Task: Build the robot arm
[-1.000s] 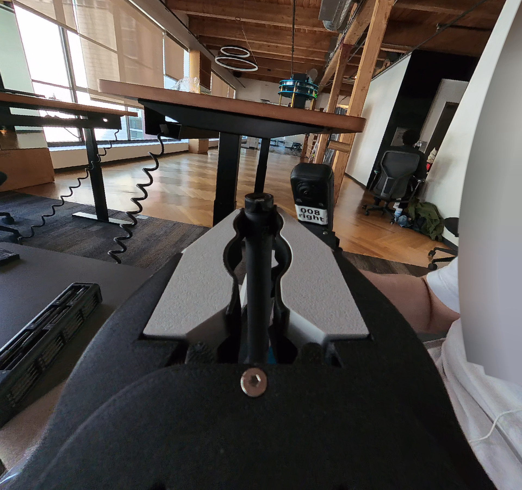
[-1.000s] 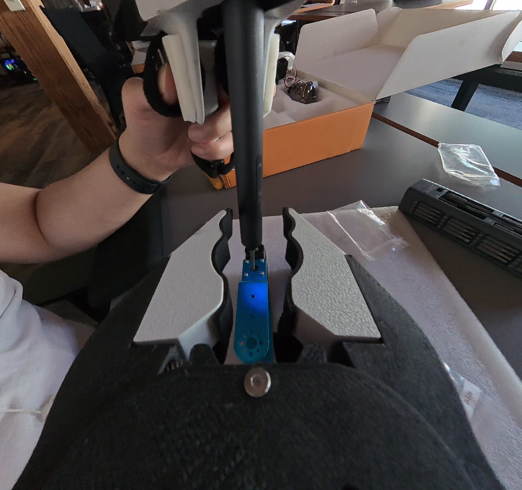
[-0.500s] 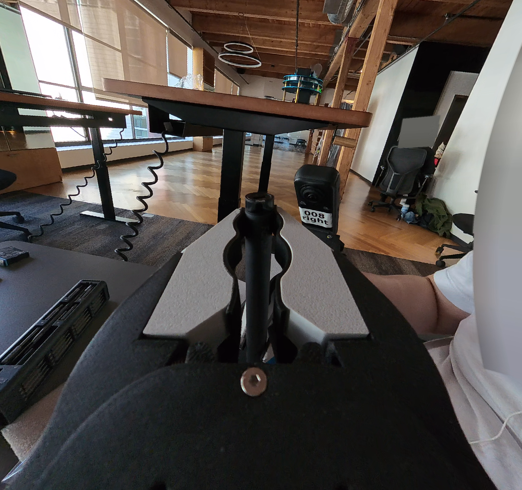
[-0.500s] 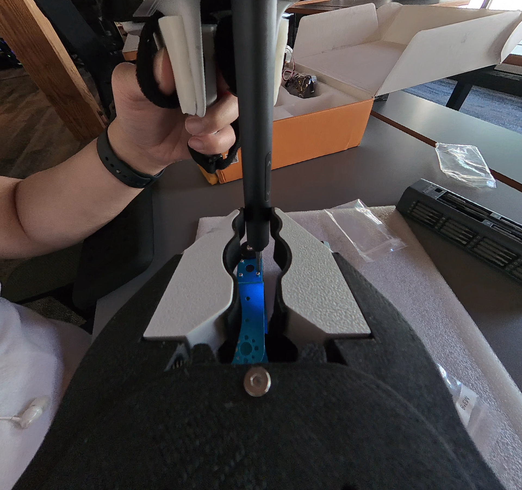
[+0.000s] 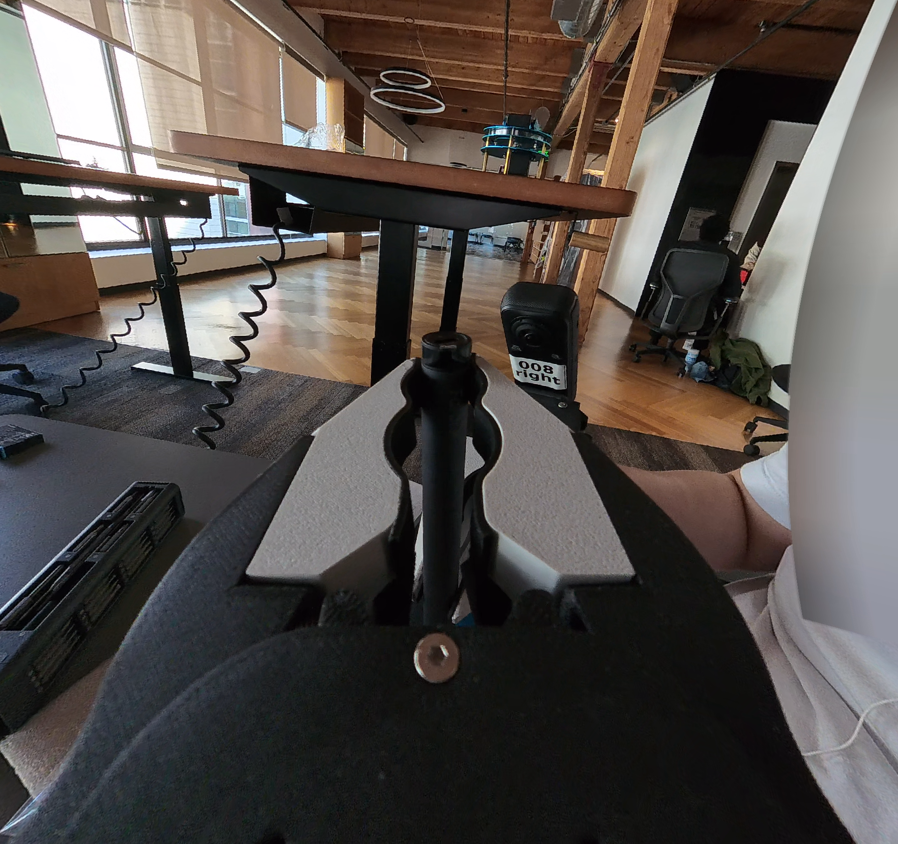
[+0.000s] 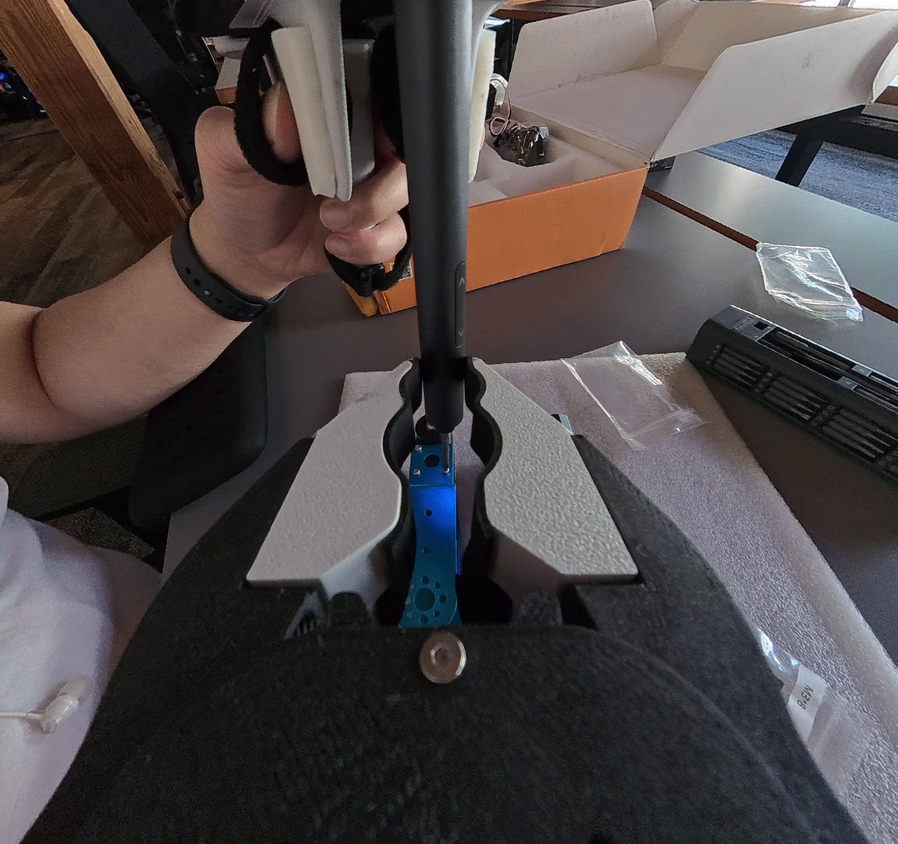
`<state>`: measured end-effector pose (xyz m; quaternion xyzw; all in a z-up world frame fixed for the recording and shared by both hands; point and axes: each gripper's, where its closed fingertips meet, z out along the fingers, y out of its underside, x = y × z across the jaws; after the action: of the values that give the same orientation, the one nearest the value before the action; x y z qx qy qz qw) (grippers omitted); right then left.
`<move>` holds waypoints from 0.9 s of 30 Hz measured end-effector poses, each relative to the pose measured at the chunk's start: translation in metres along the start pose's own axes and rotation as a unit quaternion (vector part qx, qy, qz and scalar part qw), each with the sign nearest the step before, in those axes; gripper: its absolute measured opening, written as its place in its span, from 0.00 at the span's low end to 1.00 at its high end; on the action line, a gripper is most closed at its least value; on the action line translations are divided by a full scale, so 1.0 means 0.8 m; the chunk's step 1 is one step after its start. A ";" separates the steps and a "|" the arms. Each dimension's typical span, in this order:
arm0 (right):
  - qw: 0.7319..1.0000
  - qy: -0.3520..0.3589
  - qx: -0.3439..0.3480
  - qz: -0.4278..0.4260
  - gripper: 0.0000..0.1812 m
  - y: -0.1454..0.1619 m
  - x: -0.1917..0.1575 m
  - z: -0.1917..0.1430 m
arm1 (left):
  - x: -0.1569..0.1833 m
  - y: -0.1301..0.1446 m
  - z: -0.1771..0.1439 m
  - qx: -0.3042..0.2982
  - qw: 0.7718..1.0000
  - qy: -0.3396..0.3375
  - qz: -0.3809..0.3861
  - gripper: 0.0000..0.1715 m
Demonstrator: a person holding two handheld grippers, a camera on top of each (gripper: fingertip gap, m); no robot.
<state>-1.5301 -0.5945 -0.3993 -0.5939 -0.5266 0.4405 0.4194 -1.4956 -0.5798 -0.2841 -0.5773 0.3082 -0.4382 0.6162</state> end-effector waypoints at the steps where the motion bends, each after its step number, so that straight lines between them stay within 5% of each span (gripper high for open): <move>1: 1.000 0.000 0.001 0.000 0.09 0.000 0.000 0.000 | 0.001 0.000 0.000 0.000 1.000 0.001 0.000 0.10; 11: 0.999 -0.030 0.001 -0.015 0.09 0.003 0.000 -0.004 | 0.013 0.004 0.006 -0.009 1.000 0.015 0.014 0.10; 27: 0.999 0.029 -0.003 0.035 0.10 0.004 0.003 -0.001 | -0.001 -0.001 0.005 0.013 0.998 0.015 -0.055 0.11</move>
<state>-1.5286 -0.5922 -0.4023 -0.6259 -0.4940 0.4362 0.4171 -1.4927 -0.5773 -0.2832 -0.5783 0.2798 -0.4842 0.5940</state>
